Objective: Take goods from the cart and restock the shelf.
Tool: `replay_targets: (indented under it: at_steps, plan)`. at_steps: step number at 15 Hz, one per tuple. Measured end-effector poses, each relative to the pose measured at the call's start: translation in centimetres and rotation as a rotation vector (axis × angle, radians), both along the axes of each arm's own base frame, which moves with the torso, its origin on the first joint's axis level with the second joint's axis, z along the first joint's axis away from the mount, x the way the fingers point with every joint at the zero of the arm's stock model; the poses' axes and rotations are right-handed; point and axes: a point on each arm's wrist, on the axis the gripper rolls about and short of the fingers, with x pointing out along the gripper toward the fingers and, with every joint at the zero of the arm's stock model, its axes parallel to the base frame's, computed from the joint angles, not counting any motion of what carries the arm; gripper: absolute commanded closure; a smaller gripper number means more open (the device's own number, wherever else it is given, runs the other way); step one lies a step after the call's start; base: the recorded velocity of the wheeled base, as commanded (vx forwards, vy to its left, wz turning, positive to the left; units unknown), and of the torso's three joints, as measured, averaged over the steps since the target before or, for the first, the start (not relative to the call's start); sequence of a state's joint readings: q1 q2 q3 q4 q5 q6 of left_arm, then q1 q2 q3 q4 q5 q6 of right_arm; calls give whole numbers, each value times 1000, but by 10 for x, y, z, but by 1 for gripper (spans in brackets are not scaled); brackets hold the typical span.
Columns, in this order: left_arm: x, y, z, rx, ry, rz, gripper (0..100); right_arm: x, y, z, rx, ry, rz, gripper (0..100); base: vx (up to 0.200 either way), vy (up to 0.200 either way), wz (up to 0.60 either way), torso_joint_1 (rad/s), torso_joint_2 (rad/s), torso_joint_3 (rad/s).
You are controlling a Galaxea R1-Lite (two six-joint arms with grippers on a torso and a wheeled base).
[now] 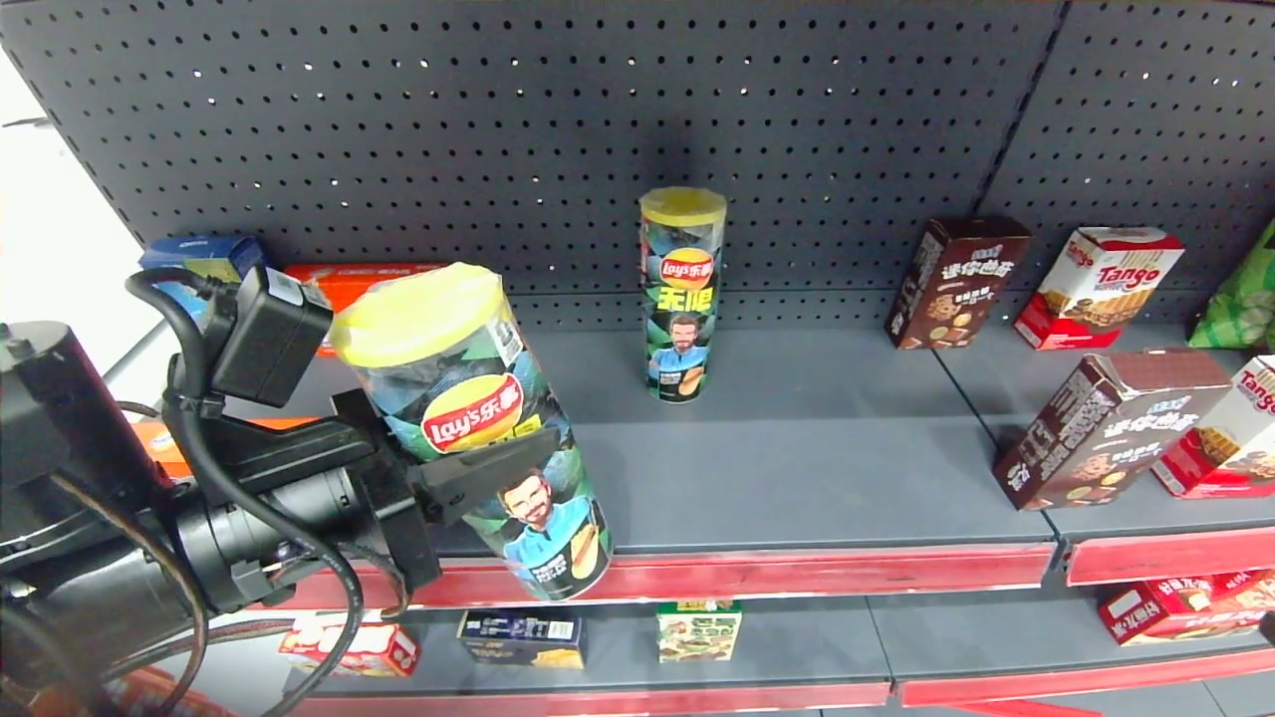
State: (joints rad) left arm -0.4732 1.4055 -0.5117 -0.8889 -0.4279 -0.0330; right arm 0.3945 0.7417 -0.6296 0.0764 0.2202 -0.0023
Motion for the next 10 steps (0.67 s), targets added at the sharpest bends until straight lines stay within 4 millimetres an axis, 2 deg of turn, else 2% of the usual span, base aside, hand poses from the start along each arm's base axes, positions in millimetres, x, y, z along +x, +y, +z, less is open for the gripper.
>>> replay_targets:
  at_steps: [3,6,8,10]
  plan:
    - [-2,2,0,-1,-1,5,100,31,30,24,-47,25,82,0,0,0,0,0,0,0]
    - [-2,3,0,-1,-2,6,100,63,62,37,-52,16,133,0,0,0,0,0,0,0]
    - [-2,3,0,-1,-2,8,100,81,82,44,-38,-6,158,0,0,0,0,0,0,0]
    - [-2,3,0,-1,-2,8,100,99,98,42,-52,14,170,0,0,0,0,0,0,0]
